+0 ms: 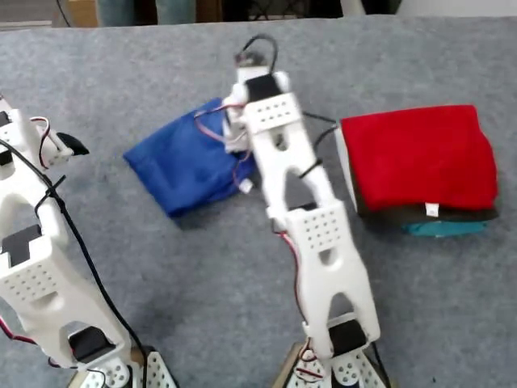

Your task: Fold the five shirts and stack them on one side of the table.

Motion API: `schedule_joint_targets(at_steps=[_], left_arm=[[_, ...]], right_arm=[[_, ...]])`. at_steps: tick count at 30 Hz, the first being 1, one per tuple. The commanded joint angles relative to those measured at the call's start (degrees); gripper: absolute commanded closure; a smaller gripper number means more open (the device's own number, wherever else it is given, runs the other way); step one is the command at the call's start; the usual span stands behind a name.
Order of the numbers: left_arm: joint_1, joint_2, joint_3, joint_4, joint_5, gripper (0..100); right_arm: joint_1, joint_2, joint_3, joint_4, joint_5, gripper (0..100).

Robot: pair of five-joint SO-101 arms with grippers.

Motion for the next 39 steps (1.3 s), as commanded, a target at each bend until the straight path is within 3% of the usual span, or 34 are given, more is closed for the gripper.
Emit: schedule_joint_targets(at_steps=[1, 8, 17, 29, 39], left_arm=[[-0.57, -0.44, -2.33, -0.7, -0.18, 65], [-0.48, -0.44, -2.24, -1.85, -0.18, 65], [-0.13, -0.35, -1.27, -1.85, -0.18, 65], [-0.13, -0.35, -1.27, -1.85, -0.18, 65], [0.57, 4.75, -3.21, -1.49, -0.18, 65]], right_arm=[[3.87, -10.68, 3.65, 0.7, 3.43, 98.5], [12.22, -22.64, 12.7, 0.62, 11.52, 98.5], [27.6, -27.82, 10.77, 0.62, 27.43, 98.5], [48.88, -32.13, 11.56, 0.62, 40.09, 98.5], [54.24, -30.37, 12.18, 0.62, 45.1, 98.4]])
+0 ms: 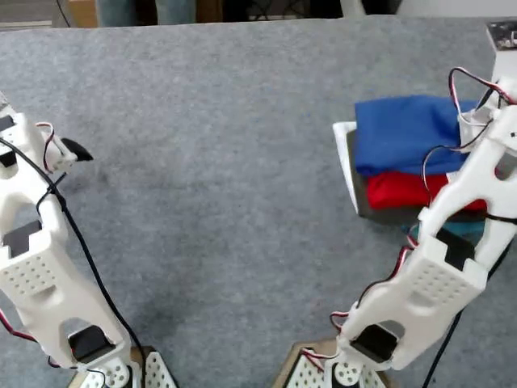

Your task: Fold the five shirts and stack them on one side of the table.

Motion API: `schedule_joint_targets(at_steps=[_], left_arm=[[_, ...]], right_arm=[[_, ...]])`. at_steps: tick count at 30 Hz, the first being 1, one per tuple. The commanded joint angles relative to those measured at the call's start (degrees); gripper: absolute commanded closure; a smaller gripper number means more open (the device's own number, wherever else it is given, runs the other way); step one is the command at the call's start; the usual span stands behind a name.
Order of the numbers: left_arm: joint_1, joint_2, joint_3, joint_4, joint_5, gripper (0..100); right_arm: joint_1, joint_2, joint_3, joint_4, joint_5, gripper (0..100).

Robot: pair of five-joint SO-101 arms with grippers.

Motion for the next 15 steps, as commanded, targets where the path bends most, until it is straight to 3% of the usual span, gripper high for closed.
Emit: schedule_joint_targets(at_steps=[1, 7, 13, 15], left_arm=[[0.84, 1.14, -3.47, -0.26, -0.18, 65], [2.24, 2.2, -3.47, -0.26, -0.18, 65], [1.89, 2.2, -3.47, -0.62, -0.18, 65], [1.89, 2.2, -3.47, -0.62, -0.18, 65]], right_arm=[[1.58, -1.01, -0.57, 0.26, 0.53, 98.4], [1.76, -0.92, -0.48, 0.26, 3.87, 95.9], [3.78, -1.27, -0.48, 0.26, 3.96, 65.0], [4.04, -1.27, -0.92, 0.26, 3.78, 63.5]])
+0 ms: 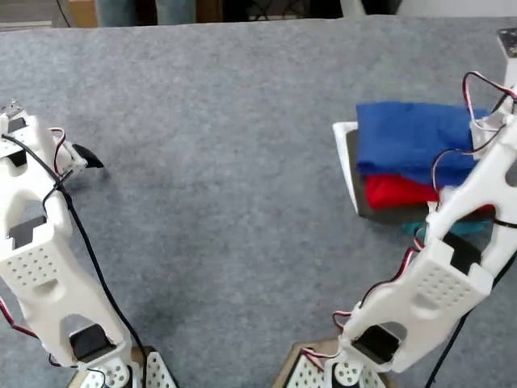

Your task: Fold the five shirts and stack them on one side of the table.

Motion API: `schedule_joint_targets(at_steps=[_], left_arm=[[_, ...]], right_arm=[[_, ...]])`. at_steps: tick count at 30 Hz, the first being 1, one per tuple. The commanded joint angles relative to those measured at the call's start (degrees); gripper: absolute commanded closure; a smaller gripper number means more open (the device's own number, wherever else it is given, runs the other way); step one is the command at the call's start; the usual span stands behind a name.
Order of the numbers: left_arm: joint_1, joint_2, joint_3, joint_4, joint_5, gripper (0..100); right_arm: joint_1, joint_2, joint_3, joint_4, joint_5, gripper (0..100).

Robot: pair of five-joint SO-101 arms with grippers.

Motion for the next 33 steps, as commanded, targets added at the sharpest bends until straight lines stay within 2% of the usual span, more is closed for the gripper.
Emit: schedule_joint_targets(at_steps=[1, 4, 8, 11, 14, 20, 24, 29, 33], left_arm=[[0.22, -0.79, -3.12, -0.62, -0.18, 65], [0.31, -0.7, -3.12, -0.62, -0.18, 65], [0.57, -0.44, -3.12, -0.62, -0.18, 65], [0.75, -0.35, -3.03, -0.62, -0.18, 65], [0.75, -0.79, -1.89, 0.79, 0.26, 65], [6.29, -2.55, -2.24, 6.07, 0.26, 65], [13.32, -12.13, -2.51, 12.04, 0.26, 65], [19.74, -26.2, -1.54, 14.07, -0.18, 65], [24.4, -36.66, 1.63, 15.38, -0.18, 65]], right_arm=[[0.62, -1.27, -0.92, 0.26, 0.26, 64.9], [-0.79, -1.27, -1.19, 0.26, -2.11, 74.3], [-3.78, -0.92, -1.19, 0.18, -8.09, 98.5], [-4.84, -0.57, -0.48, -0.44, -10.64, 95.0], [-4.48, 2.07, -0.57, -1.05, -11.43, 98.5], [-0.26, 17.01, -1.8, -2.73, -11.87, 98.5], [-0.44, 21.05, -7.43, -0.88, -11.87, 98.4], [-4.22, 17.71, -18.59, 0.26, -11.87, 98.4], [-6.95, 13.41, -19.03, 0.35, -11.87, 98.4]])
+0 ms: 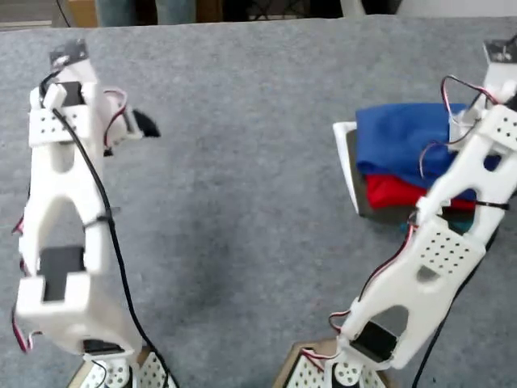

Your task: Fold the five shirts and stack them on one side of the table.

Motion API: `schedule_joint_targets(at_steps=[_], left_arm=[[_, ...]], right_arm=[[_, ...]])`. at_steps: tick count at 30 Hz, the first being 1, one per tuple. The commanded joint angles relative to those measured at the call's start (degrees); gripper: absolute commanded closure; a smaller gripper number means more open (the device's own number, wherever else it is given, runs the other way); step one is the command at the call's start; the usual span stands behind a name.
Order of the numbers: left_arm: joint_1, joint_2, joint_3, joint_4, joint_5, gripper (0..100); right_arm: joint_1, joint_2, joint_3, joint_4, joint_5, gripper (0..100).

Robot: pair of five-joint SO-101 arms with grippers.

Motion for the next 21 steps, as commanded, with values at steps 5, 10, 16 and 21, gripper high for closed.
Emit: schedule_joint_targets(at_steps=[5, 10, 16, 21], left_arm=[[7.52, -21.19, 9.45, 3.25, -6.07, 66], [8.57, -33.58, 24.92, 1.05, -15.74, 82], [8.13, -51.6, 43.03, -4.48, -25.41, 95], [8.04, -69.27, 54.64, -4.04, -28.31, 95]], right_arm=[[-5.01, -19.12, 0.84, 0.7, -5.89, 98.4], [-11.16, -39.6, 16.84, 0.62, -8.09, 98.4], [-21.63, -63.34, 43.21, 0.44, -8.09, 98.4], [-28.92, -77.05, 70.81, -1.76, -7.56, 98.4]])
